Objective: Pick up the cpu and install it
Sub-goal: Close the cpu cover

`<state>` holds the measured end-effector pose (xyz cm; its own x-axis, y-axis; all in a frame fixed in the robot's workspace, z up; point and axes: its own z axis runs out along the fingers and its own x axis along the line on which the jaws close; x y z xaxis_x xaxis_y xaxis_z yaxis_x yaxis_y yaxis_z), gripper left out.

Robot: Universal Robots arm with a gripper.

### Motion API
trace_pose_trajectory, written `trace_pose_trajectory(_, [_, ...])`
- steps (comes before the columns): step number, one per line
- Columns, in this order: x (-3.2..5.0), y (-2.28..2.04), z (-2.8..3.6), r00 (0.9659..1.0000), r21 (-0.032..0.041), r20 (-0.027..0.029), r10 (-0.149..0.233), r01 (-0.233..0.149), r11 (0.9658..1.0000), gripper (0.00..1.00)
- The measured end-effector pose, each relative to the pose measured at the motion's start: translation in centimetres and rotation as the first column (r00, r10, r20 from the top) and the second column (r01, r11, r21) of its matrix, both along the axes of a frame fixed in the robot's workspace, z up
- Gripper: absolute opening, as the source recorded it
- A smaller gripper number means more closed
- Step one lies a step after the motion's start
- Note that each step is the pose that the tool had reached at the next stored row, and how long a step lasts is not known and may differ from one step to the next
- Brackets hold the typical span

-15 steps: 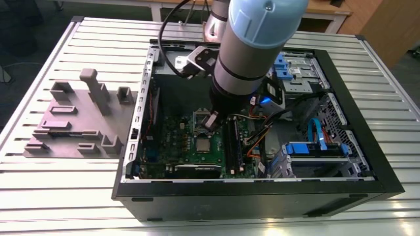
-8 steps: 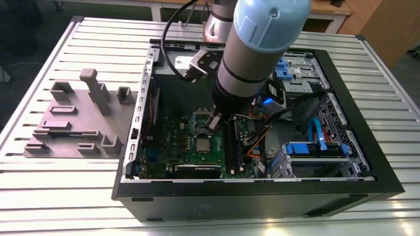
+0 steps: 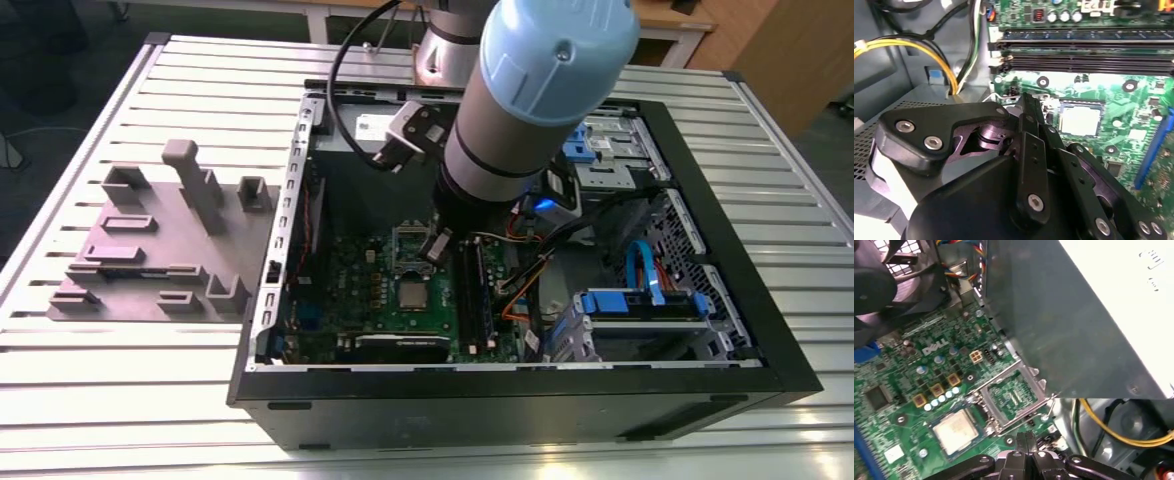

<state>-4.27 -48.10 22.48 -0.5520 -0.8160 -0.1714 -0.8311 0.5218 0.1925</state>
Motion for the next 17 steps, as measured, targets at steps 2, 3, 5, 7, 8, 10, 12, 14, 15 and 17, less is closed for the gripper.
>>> trace_pose_trajectory(2, [-0.01, 0.05, -0.10, 1.0000, 0.0107, 0.0002, 0.006, -0.006, 0.9999, 0.10])
trace_pose_trajectory(3, [0.01, 0.12, -0.18, 1.0000, 0.0132, 0.0003, 0.008, -0.008, 0.9999, 0.10])
trace_pose_trajectory(5, [0.13, 0.31, -0.36, 0.9999, 0.0145, 0.0003, 0.010, -0.010, 0.9998, 0.10])
trace_pose_trajectory(7, [0.25, 0.52, -0.53, 0.9999, 0.0156, 0.0003, 0.012, -0.012, 0.9998, 0.10])
trace_pose_trajectory(8, [0.30, 0.62, -0.60, 0.9999, 0.0163, 0.0003, 0.013, -0.013, 0.9998, 0.10])
trace_pose_trajectory(10, [0.41, 0.79, -0.74, 0.9999, 0.0185, 0.0003, 0.015, -0.015, 0.9997, 0.10])
trace_pose_trajectory(12, [0.49, 0.98, -0.88, 0.9998, 0.0202, 0.0003, 0.018, -0.018, 0.9996, 0.10])
trace_pose_trajectory(14, [0.58, 1.18, -1.02, 0.9998, 0.0211, 0.0004, 0.021, -0.021, 0.9996, 0.10])
trace_pose_trajectory(15, [0.66, 1.30, -1.07, 0.9998, 0.0217, 0.0004, 0.021, -0.021, 0.9995, 0.10])
trace_pose_trajectory(17, [0.75, 1.46, -1.10, 0.9998, 0.0306, 0.0013, 0.022, -0.022, 0.9993, 0.10])
